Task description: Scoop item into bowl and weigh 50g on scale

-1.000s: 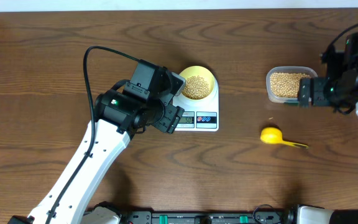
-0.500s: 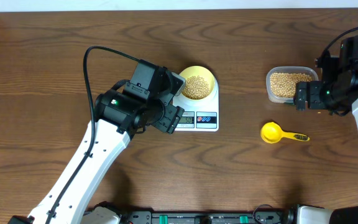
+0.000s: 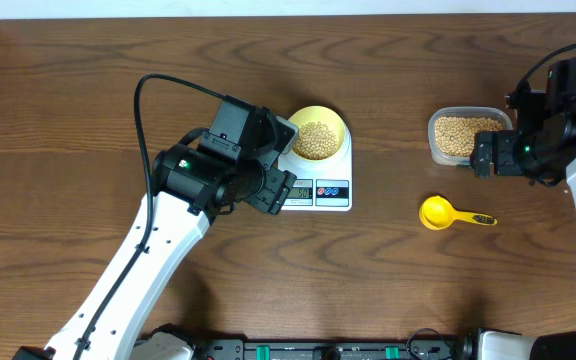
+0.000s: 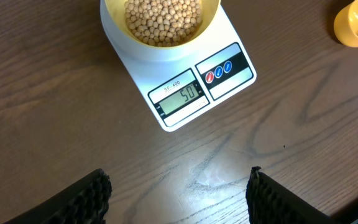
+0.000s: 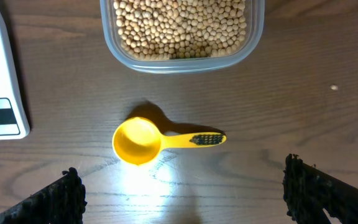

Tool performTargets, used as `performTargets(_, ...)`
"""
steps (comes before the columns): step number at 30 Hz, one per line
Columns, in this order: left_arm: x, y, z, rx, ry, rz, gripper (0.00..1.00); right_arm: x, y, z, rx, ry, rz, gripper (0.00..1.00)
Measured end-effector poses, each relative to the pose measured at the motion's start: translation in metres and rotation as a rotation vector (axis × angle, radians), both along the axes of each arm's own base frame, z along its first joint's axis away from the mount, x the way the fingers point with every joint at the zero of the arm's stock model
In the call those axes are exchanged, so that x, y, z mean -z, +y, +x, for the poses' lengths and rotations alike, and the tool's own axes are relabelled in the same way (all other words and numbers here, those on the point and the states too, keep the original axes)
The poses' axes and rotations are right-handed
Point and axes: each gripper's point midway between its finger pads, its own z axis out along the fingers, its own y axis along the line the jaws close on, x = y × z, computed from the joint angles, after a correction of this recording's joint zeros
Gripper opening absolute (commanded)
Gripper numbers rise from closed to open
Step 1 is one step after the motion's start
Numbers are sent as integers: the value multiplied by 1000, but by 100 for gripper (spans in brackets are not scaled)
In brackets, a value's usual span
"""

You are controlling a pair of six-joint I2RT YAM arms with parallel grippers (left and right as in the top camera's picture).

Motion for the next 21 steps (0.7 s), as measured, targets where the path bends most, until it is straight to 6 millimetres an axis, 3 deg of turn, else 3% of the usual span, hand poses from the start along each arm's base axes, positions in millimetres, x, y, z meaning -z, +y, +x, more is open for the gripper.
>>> performTargets(21, 0, 0, 0, 0, 0, 0, 73, 1, 0, -2, 4, 8, 2, 99)
